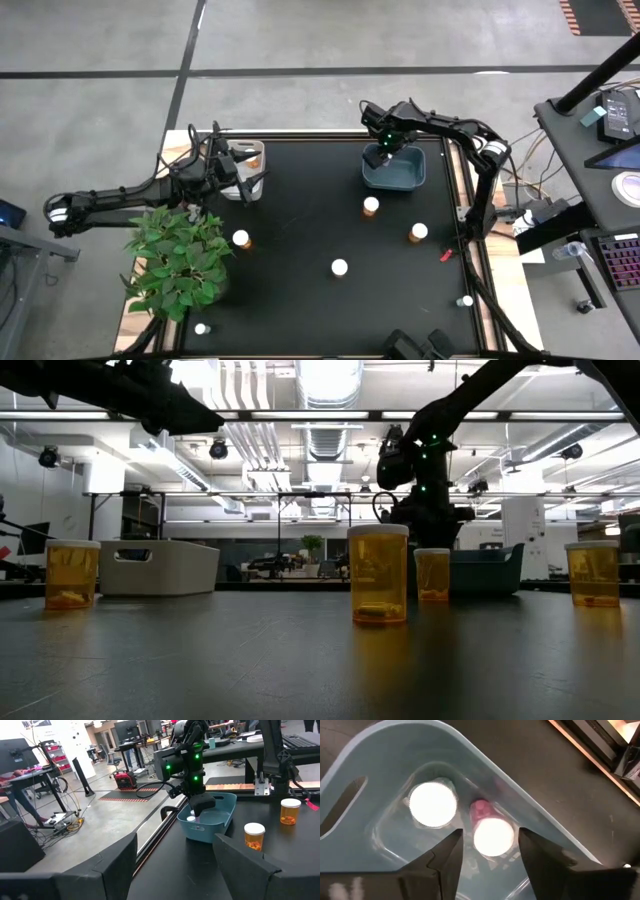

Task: Pick and place medicine bottles into bin by pill shape (circle, oval)
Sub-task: Put the big orange pill bottle into the white bin

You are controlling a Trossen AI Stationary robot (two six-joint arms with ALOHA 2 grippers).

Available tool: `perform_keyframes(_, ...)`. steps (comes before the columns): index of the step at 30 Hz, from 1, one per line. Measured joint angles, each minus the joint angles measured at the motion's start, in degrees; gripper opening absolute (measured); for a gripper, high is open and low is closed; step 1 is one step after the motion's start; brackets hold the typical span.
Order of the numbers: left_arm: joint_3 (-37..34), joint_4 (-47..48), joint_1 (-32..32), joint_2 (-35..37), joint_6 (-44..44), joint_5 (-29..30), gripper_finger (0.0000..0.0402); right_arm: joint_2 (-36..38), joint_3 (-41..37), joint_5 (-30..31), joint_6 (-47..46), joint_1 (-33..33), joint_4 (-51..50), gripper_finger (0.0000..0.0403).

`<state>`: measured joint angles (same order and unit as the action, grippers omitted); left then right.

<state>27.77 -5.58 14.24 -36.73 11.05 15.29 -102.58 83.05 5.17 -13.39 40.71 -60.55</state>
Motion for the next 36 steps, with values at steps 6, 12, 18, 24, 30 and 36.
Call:
perform_keyframes(6, 0.0, 0.01, -0.01, 0.0, 0.0, 0.0, 0.0244, 1.56, 0.0, 0.0, -0.02, -0.02, -0.08, 0.0185)
perform_keyframes(12, 0.0, 0.0, -0.01, 0.0, 0.0, 0.0, 0.0244, 6.03, 0.0, 0.02, -1.18, -0.56, -0.82, 0.0185)
perform_keyframes(18, 0.0, 0.0, -0.01, 0.0, -0.05, 0.0, 0.0244, 12.14, -0.02, 0.02, -2.55, -4.28, -0.53, 0.0185)
perform_keyframes(24, 0.0, 0.0, -0.02, 0.0, -0.15, 0.0, 0.0244, 17.62, -0.34, 4.71, -4.45, -11.73, -0.24, 0.0185)
perform_keyframes(30, 0.0, 0.01, -0.02, 0.01, -0.22, 0.0, 0.0244, 23.17, -3.05, 9.01, -6.44, -20.63, 2.27, 0.0185)
perform_keyframes(36, 0.0, 0.0, -0.02, 0.0, -1.28, -0.02, 0.0245, 29.92, -10.6, 9.82, -6.56, -28.35, 11.7, 0.0185)
